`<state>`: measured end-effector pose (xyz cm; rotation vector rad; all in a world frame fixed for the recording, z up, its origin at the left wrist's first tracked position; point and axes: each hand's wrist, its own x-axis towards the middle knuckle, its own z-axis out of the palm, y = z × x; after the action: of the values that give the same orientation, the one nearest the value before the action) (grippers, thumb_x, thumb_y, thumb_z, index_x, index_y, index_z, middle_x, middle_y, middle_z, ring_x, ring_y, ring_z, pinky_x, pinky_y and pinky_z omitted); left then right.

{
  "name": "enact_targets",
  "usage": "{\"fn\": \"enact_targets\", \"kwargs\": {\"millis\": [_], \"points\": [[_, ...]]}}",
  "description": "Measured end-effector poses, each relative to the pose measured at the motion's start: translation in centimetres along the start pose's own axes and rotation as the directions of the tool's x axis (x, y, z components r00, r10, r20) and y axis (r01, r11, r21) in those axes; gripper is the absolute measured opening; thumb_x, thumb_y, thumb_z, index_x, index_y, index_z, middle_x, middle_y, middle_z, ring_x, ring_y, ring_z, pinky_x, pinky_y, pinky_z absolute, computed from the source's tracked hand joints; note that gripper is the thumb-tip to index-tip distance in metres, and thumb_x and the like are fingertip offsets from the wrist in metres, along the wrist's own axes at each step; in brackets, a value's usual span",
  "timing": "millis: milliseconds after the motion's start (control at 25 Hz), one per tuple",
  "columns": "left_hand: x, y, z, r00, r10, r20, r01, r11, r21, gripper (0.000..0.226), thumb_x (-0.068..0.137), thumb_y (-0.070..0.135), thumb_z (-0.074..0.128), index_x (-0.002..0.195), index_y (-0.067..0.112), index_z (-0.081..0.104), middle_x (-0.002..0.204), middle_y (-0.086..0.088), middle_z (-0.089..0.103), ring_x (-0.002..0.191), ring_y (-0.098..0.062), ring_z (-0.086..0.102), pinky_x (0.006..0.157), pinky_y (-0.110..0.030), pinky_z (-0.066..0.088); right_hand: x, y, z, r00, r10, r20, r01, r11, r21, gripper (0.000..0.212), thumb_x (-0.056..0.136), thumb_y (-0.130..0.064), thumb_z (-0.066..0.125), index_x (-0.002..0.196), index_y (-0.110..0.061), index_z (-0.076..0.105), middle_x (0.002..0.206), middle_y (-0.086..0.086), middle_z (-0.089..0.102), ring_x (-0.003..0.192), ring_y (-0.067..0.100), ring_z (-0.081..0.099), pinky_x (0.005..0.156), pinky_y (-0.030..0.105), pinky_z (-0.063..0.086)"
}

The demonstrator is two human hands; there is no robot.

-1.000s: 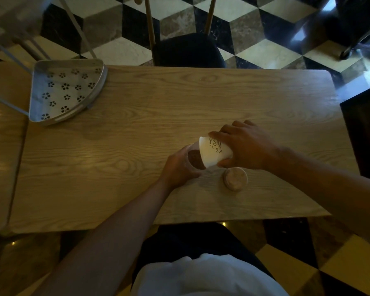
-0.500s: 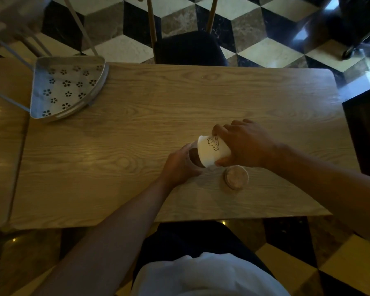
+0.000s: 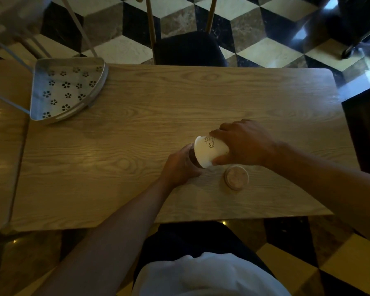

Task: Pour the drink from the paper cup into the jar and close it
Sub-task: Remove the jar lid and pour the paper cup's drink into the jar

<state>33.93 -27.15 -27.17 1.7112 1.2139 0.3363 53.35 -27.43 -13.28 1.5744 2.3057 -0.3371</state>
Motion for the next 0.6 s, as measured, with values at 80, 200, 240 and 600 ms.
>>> {"fn": "enact_targets", "kwargs": {"millis": [80,200,240,600], "points": [[-0.02,-0.07,-0.02,1.0,-0.001,0.003,0.001,1.0,-0.01,0.088,0.06,0.021,0.092,0.138,0.018,0.053,0.122,0.0,0.069,0.109,-0.014,0.063,0.087,-0.027,0.054,0.0,-0.12,-0.26,1.0,0.0,0.018,0.001,1.0,-0.003,0.079,0.077,-0.079,0.057,0.14,-0.031,0.051,0.119,-0.005,0.065,0.102,0.02,0.065,0.082,0.035,0.047],[0.07,-0.25,0.02,1.0,-0.005,0.0,0.005,1.0,-0.02,0.09,0.058,0.024,0.091,0.139,0.021,0.053,0.12,0.002,0.069,0.108,-0.013,0.064,0.087,-0.029,0.055,0.12,-0.21,-0.42,1.0,-0.007,0.029,0.007,1.0,0.011,0.078,0.077,-0.079,0.057,0.139,-0.032,0.051,0.117,-0.006,0.066,0.099,0.019,0.065,0.081,0.035,0.05],[0.09,-0.3,0.04,1.0,-0.011,0.001,0.011,1.0,-0.019,0.089,0.058,0.024,0.091,0.138,0.021,0.053,0.119,0.002,0.07,0.107,-0.013,0.065,0.087,-0.029,0.055,0.17,-0.27,-0.58,0.999,-0.003,0.033,0.003,1.0,0.016,0.077,0.077,-0.079,0.056,0.139,-0.032,0.051,0.116,-0.006,0.066,0.098,0.019,0.065,0.081,0.035,0.052],[0.11,-0.54,0.12,1.0,0.005,-0.007,-0.005,1.0,-0.013,0.088,0.059,0.024,0.092,0.138,0.017,0.054,0.12,0.001,0.068,0.108,-0.014,0.064,0.089,-0.031,0.055,0.78,-0.7,-1.01,0.998,0.025,0.063,-0.02,0.997,-0.073,0.075,0.077,-0.08,0.055,0.132,-0.029,0.056,0.112,-0.004,0.065,0.096,0.02,0.066,0.073,0.033,0.048]]}}
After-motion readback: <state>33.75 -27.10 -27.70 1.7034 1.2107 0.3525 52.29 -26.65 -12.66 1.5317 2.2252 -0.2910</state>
